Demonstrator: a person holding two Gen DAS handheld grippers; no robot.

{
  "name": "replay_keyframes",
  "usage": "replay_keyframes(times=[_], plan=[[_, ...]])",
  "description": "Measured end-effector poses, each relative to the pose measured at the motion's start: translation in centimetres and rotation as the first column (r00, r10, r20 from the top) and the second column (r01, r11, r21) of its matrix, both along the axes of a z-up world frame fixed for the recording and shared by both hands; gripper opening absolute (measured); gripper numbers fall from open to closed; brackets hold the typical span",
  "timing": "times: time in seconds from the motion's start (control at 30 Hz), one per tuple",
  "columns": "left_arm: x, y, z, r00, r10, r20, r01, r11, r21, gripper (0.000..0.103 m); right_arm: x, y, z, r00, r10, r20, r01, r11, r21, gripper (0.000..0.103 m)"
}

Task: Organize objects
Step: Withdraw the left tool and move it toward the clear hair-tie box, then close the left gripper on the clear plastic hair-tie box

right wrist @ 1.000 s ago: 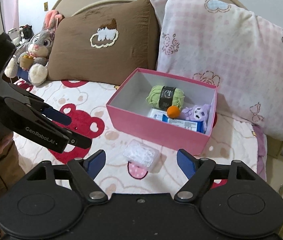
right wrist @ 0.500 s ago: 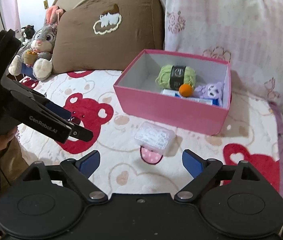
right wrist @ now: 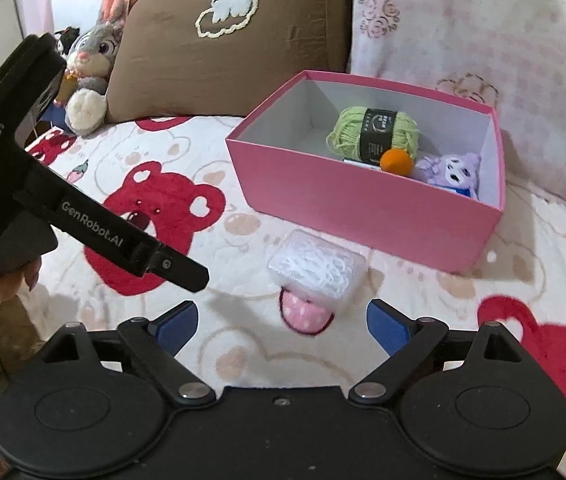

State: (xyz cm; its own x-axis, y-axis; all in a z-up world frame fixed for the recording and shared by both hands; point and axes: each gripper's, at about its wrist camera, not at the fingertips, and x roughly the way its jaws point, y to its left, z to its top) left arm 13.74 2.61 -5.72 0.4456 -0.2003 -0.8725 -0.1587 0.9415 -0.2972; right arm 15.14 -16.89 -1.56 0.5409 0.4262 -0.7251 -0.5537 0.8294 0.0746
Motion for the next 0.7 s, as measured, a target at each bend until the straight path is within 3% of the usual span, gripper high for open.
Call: replay_keyframes(times=[0.2, 0.43, 0.57, 0.7], plan=[[1.4, -0.4, -1.6, 0.996, -0.046, 0.072, 0.039, 0.994, 0.102, 0.101, 2.6, 1.2, -2.9, 1.000, -0.008, 0.026, 0.009, 0.998, -0.059, 0.094], [3.5, -0.3, -3.2, 0.987, -0.096, 0.127, 0.082, 0.991, 0.106, 0.101, 4.2, 2.5, -5.7, 1.000, 0.015, -0.010, -0.015, 0.998, -0.053, 0.093], [4.2, -1.1, -4.0, 0.981, -0.133, 0.142, 0.114, 0.984, 0.138, 0.099, 5.0, 2.6, -7.2, 0.999, -0.029, -0.040, 0.027, 0.999, -0.031, 0.093], [5.1, -1.2, -5.2, 0.984, -0.126, 0.129, 0.115, 0.990, 0.086, 0.099, 5.3, 2.1, -8.6, 0.997, -0.050, -0.062, 0.049, 0.999, -0.019, 0.093]])
